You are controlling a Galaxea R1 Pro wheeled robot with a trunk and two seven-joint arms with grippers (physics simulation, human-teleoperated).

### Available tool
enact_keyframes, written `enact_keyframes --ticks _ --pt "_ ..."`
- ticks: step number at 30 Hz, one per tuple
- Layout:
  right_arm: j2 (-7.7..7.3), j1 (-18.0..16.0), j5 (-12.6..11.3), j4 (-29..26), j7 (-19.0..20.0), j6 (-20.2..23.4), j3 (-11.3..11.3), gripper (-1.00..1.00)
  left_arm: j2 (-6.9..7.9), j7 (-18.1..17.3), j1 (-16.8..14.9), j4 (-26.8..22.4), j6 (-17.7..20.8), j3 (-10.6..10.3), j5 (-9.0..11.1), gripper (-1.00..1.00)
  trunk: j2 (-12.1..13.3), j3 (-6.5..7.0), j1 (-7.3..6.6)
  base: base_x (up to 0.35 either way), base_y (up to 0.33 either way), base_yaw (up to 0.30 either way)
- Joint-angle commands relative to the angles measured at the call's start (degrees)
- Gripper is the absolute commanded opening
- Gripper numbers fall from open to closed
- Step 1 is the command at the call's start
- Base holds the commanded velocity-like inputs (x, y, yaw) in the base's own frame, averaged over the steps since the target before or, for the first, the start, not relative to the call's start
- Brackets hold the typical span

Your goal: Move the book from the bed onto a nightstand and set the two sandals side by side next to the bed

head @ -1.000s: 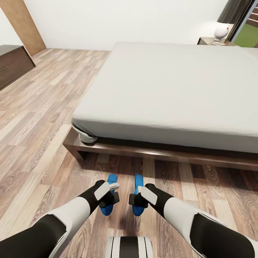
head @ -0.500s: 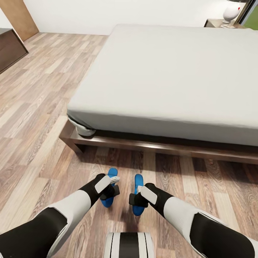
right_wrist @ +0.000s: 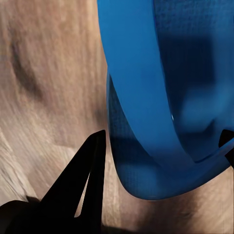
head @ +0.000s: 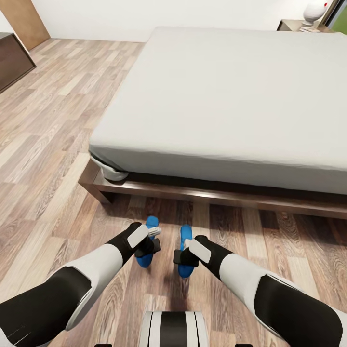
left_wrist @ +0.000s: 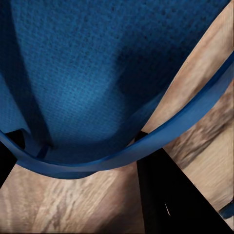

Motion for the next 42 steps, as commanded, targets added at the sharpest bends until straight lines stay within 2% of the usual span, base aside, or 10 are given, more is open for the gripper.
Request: enact_keyframes --ticks 1,12,19,26,35,42 --pt "0.0 -0.2 -0.7 0.0 -0.4 0.0 0.2 -1.0 0.02 0.2 0.0 0.0 0.1 -0.3 0.6 -1.0 0.0 -0.04 -0.01 0.0 0.0 0.001" --pt "0.0 -1.0 -0.7 0.0 -0.4 0.1 0.2 -1.0 0.04 0.3 -0.1 2.0 -0.3 -0.2 0.9 -1.0 0.0 -0.05 -0.01 0.0 0.0 0.0" --pt "0.0 -1.1 -0.7 0.0 -0.4 0.0 0.2 -1.0 -0.06 0.3 -0.1 2.6 -2.8 -0.2 1.0 -1.0 0.0 -0.05 -0.01 0.012 0.0 0.0" --pt "0.0 -1.1 -0.7 0.0 -0.4 0.0 0.2 -1.0 -0.06 0.2 -0.1 2.7 -3.0 -0.2 0.9 -1.0 0.0 -0.05 -0.01 0.179 0.0 0.0" --pt "0.0 -1.1 -0.8 0.1 -0.4 -0.1 0.2 -1.0 -0.06 -0.1 -0.1 2.8 -2.9 -0.2 0.8 -1.0 0.0 -0.05 -0.01 0.021 0.0 0.0" --pt "0.0 -1.1 -0.8 0.1 -0.4 -0.1 0.3 -1.0 -0.06 -0.1 -0.1 3.0 -2.8 -0.3 0.8 -1.0 -0.1 -1.6 0.17 0.0 0.0 0.0"
